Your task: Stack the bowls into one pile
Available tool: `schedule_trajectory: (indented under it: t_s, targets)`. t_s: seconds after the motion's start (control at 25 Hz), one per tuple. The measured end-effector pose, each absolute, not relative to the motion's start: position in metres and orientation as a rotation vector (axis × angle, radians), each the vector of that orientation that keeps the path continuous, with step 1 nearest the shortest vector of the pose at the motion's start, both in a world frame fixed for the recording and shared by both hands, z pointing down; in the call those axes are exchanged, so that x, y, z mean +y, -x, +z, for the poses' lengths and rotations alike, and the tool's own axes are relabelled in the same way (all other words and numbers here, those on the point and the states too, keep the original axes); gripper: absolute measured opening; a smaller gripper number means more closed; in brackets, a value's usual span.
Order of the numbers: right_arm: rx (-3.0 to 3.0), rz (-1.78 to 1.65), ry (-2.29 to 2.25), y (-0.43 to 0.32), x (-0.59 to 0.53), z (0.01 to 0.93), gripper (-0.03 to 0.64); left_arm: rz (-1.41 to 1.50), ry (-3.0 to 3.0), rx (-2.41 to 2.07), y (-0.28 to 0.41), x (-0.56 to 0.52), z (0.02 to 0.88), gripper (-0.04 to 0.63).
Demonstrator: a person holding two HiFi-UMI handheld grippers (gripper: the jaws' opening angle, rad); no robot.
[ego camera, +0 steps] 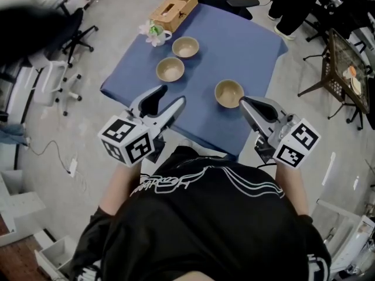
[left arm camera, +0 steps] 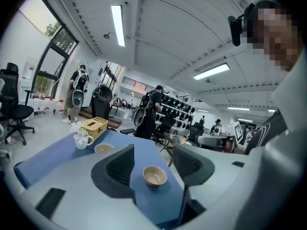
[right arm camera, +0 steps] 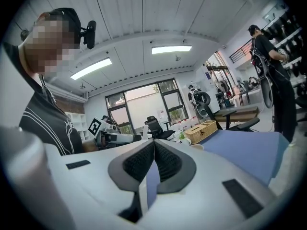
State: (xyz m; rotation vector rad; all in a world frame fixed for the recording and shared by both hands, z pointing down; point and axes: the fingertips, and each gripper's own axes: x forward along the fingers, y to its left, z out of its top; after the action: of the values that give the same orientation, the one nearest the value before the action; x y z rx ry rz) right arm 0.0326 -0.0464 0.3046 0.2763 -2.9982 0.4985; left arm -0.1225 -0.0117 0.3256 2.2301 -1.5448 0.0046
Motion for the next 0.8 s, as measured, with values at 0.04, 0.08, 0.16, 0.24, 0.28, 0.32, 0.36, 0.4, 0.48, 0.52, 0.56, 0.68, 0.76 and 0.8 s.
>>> schedule_trajectory:
  t_s: [0.04,0.08,0.16,0.24,0.28,0.32,0.36,0.4,0.48,0.52,0.56,0.68,0.76,0.8]
  targets:
    - [-2.993,0.505,-0.291,-0.027,-0.051,0.306,0.028,0.015,-2.226,-1.54,0.129,-0.017,0.329,0.265]
    - [-2.988,0.513,-0.307,-0.022,-0.055,0.309,0.028,0.027,-2.222,-1.535,0.137,-0.022,0.333,0.265]
    - [-2.976,0.534,-0.342,-0.012,-0.067,0.314,0.028,0.053,-2.212,-1.522,0.151,-0.035,0.341,0.265]
    - [-2.965,0.557,-0.375,-0.001,-0.079,0.318,0.028,0.075,-2.199,-1.503,0.165,-0.048,0.351,0.265]
    - [-2.961,0.565,-0.391,0.004,-0.084,0.319,0.028,0.086,-2.193,-1.493,0.172,-0.053,0.355,0.265]
    - [-2.956,0.571,-0.408,0.009,-0.089,0.32,0.028,0.098,-2.187,-1.484,0.178,-0.058,0.359,0.265]
    - [-2.95,0.577,-0.426,0.013,-0.093,0.321,0.028,0.111,-2.183,-1.475,0.185,-0.063,0.362,0.265]
    - [-2.944,0.584,-0.444,0.018,-0.097,0.322,0.028,0.123,-2.18,-1.466,0.191,-0.068,0.366,0.265]
    - [-2.931,0.597,-0.477,0.026,-0.103,0.325,0.028,0.152,-2.173,-1.456,0.205,-0.078,0.373,0.265]
    - [-2.924,0.603,-0.491,0.031,-0.106,0.326,0.028,0.168,-2.168,-1.454,0.212,-0.083,0.378,0.265]
    - [-2.917,0.608,-0.504,0.035,-0.109,0.328,0.028,0.183,-2.162,-1.452,0.219,-0.088,0.383,0.265]
    - [-2.899,0.621,-0.546,0.046,-0.116,0.333,0.028,0.211,-2.143,-1.434,0.24,-0.102,0.4,0.265]
    - [-2.889,0.627,-0.579,0.051,-0.122,0.337,0.028,0.224,-2.133,-1.417,0.25,-0.112,0.411,0.265]
    - [-2.885,0.629,-0.596,0.053,-0.124,0.339,0.028,0.233,-2.131,-1.411,0.254,-0.117,0.417,0.265]
